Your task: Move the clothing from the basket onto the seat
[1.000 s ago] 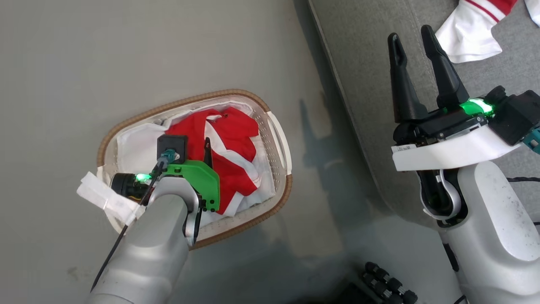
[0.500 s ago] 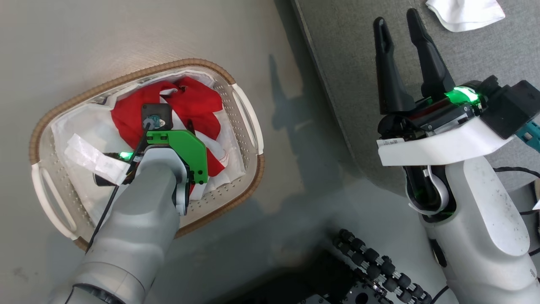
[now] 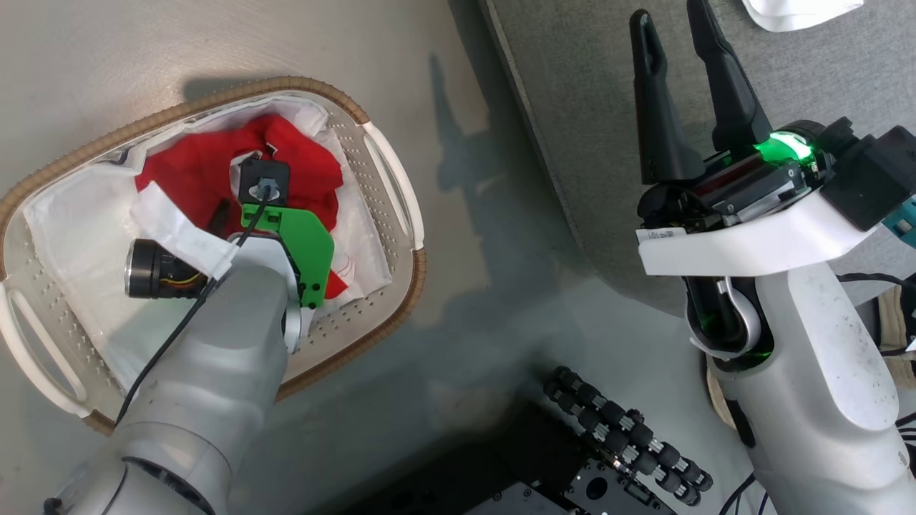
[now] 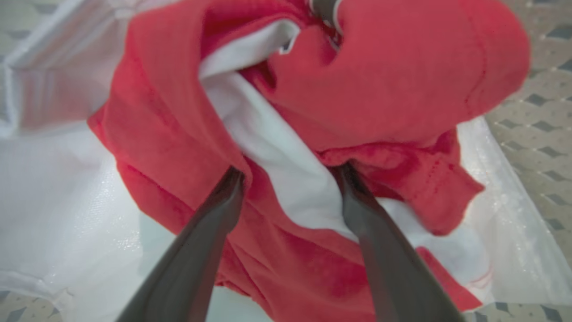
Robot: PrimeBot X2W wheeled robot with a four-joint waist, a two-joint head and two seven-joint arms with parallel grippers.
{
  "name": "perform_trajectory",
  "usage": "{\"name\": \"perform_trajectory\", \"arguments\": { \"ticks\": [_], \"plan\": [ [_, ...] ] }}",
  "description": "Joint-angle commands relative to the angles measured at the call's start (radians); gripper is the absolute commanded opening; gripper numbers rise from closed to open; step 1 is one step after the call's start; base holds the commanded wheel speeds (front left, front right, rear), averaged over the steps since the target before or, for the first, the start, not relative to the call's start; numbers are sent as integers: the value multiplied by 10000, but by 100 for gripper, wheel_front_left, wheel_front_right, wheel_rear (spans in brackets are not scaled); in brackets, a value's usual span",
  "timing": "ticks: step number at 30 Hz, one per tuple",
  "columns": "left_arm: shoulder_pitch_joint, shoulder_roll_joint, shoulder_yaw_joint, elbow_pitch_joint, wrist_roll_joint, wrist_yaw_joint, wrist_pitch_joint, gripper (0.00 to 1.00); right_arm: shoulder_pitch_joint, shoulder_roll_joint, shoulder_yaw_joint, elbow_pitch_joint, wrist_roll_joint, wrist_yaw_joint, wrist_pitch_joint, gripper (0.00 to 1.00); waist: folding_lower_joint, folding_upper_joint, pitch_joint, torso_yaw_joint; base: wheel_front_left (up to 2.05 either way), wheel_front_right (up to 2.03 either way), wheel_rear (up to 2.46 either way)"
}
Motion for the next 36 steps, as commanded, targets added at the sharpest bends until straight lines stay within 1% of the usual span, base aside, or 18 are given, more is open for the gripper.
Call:
{"name": "perform_trajectory", "arguments": {
  "ticks": [1, 2, 4, 5, 6, 12, 19, 23, 30, 36],
  "plan": [
    [-112, 152, -130, 59, 114, 67, 173, 100, 68, 16, 22, -17, -31, -10, -16, 100, -1, -1, 33, 27, 0, 0, 0],
    [-101, 178, -209, 65, 184, 68, 256, 100, 69, 13, 28, -23, -33, -10, -16, 100, -1, -1, 46, 37, 0, 0, 0],
    [-61, 198, -390, 76, 322, -92, 410, 100, 70, 7, 26, -30, -39, -10, -16, 100, -1, -1, 66, 65, 0, 0, 0],
    [-68, 213, -439, 80, 360, -139, 409, 85, 65, 3, 14, -23, -38, -10, -16, 100, -1, -1, 66, 78, 0, 0, 0],
    [-58, 216, -421, 80, 315, -164, 392, 0, 52, -6, -6, -11, -32, -10, -16, 100, -1, -1, 63, 86, 0, 0, 0],
    [270, 239, -198, 81, -2, -266, -115, 0, -8, -1, 65, 182, -23, -10, -16, 100, -1, -1, -272, 46, 0, 0, 0],
    [873, 145, 180, 85, -488, -563, -1036, 0, 361, -8, 140, 461, -99, -10, -16, 100, -1, -1, -1305, 229, 0, 0, 0],
    [1214, 127, 145, 84, -551, -972, -1594, 0, 573, -81, 302, 606, -172, -10, -16, 100, -1, -1, -1942, 423, 0, 0, 0],
    [1890, 37, 150, 43, -770, -1624, -2512, 0, 1055, -421, 643, 902, -371, -10, -16, 100, -1, -1, -3173, 935, 0, 0, 0],
    [2513, -34, 136, -480, -824, -2027, -2997, 0, 1658, -670, 672, 1263, -634, -10, -16, 100, -1, -1, -4173, 1544, 0, 0, 0]
  ]
}}
